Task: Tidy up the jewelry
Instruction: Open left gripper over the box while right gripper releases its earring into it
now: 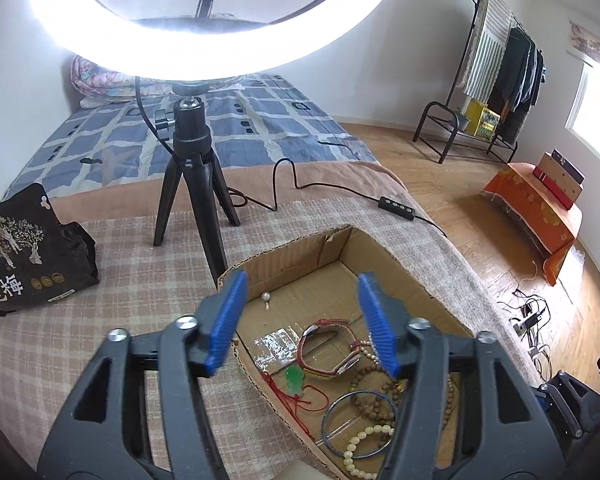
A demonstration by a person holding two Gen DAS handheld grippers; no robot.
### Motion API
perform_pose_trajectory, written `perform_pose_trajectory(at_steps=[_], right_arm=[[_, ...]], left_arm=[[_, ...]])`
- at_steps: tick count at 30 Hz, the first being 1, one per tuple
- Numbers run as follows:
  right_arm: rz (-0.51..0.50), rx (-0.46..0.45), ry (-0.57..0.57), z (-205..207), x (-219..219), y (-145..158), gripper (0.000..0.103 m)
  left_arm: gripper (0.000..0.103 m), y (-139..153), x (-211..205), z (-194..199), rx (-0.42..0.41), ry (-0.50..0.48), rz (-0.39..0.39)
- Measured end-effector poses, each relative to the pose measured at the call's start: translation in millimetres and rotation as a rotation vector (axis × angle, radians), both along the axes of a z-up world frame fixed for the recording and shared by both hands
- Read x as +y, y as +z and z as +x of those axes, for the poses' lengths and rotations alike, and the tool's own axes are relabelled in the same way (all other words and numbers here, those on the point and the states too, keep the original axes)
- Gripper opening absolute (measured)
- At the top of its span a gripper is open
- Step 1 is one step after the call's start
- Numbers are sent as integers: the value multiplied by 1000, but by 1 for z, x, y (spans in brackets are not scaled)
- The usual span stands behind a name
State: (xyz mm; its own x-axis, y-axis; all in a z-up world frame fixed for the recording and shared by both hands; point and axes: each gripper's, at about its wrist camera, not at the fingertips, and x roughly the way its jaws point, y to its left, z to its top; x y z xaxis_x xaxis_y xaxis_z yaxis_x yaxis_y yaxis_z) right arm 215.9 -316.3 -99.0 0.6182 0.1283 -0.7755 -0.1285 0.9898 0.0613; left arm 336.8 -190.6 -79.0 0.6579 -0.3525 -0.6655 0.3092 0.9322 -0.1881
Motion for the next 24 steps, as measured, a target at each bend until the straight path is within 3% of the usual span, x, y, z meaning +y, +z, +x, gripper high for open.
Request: perform_pose_trajectory(at_steps=[3,7,24], right_arm=[[-18,-11,-3,-2,1,5,88],[-46,-24,-30,-6,1,12,97],[-89,-101,-82,-41,2,63,101]], left_arm=[[72,5,1,-3,-12,8,-1],[72,12,3,-7,-17,10,1],[74,60,21,-52,-90,14,43]])
